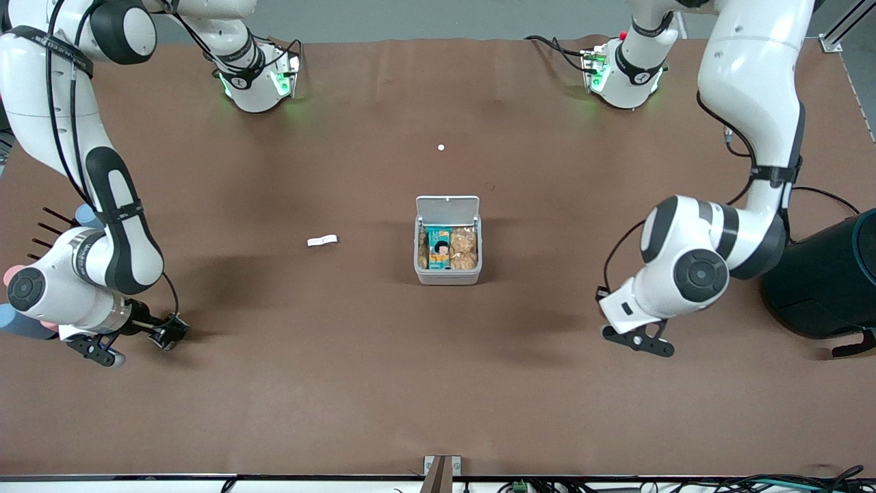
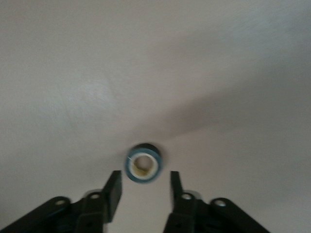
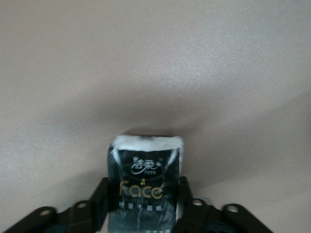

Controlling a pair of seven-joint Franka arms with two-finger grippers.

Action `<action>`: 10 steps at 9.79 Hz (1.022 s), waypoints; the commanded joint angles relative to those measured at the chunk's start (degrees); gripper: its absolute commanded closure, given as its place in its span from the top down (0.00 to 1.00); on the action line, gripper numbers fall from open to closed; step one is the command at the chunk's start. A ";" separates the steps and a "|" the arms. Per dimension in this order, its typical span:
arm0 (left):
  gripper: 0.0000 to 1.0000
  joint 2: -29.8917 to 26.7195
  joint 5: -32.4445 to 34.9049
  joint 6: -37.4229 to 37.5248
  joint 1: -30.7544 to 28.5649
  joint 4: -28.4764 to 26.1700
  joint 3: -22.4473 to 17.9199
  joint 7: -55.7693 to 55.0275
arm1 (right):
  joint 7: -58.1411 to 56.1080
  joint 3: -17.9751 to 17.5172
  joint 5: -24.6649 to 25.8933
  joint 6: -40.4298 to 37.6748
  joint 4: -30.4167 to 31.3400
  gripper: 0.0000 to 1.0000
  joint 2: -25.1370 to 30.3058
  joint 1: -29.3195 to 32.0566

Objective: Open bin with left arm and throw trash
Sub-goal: 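Grasp the tape roll with the left gripper while the right gripper carries tissues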

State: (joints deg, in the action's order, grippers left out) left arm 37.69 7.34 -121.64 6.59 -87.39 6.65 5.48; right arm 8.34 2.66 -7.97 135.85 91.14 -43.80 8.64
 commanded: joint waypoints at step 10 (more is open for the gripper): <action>0.00 0.89 0.57 -20.57 -3.34 -15.89 0.91 0.49 | 45.48 -0.46 -0.29 -30.56 -12.66 0.03 13.40 -28.53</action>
State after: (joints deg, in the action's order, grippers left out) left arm 39.04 7.52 -141.45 3.77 -102.06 7.48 6.51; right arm 47.11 1.23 -8.70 104.63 78.76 -29.66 -13.12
